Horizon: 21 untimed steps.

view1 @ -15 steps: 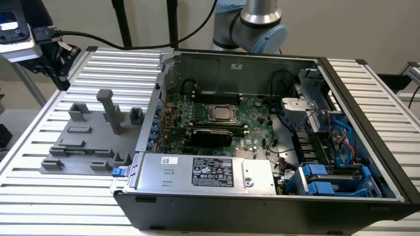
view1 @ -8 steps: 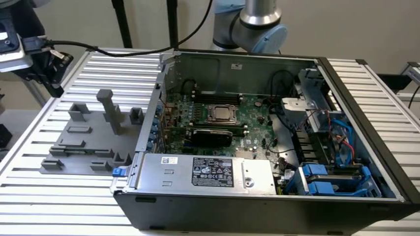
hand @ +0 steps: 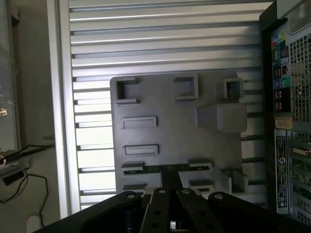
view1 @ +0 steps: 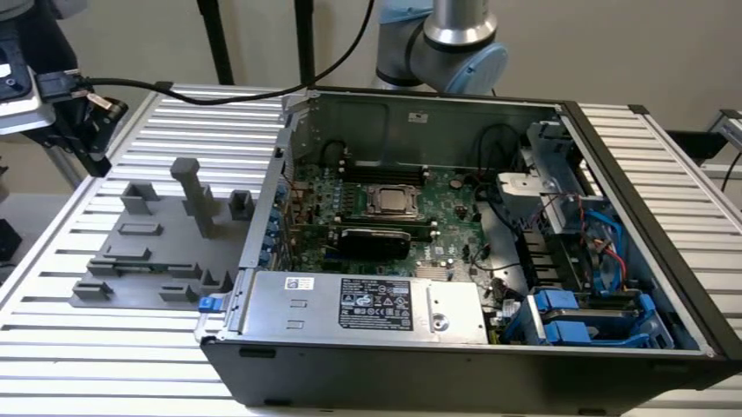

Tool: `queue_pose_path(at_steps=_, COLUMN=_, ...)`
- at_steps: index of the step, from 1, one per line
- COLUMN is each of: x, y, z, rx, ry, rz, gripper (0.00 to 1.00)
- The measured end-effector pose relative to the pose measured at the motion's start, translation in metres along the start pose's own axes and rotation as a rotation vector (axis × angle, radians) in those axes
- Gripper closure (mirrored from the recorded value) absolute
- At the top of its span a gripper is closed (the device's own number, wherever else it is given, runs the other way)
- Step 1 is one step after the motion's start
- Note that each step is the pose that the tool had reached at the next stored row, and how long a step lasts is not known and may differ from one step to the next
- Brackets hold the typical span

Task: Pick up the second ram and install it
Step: 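Pick up the second ram and move it above second insertion slot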

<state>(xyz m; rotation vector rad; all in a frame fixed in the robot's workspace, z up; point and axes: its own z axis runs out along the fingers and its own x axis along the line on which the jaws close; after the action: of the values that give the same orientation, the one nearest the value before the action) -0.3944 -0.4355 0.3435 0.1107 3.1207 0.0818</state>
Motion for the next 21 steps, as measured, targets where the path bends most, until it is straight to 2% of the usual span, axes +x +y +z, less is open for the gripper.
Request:
queue_pose_path(at_steps=9, x=0.0007, y=-0.0001, z=0.0004, rx=-0.0002, ry=-0.0015, rz=-0.002, gripper=0.89)
queue_pose_path(at_steps=21, x=0.0007, y=-0.0003, z=0.0062, rx=-0.0038, ry=0.0094, rz=-0.212, gripper=0.89)
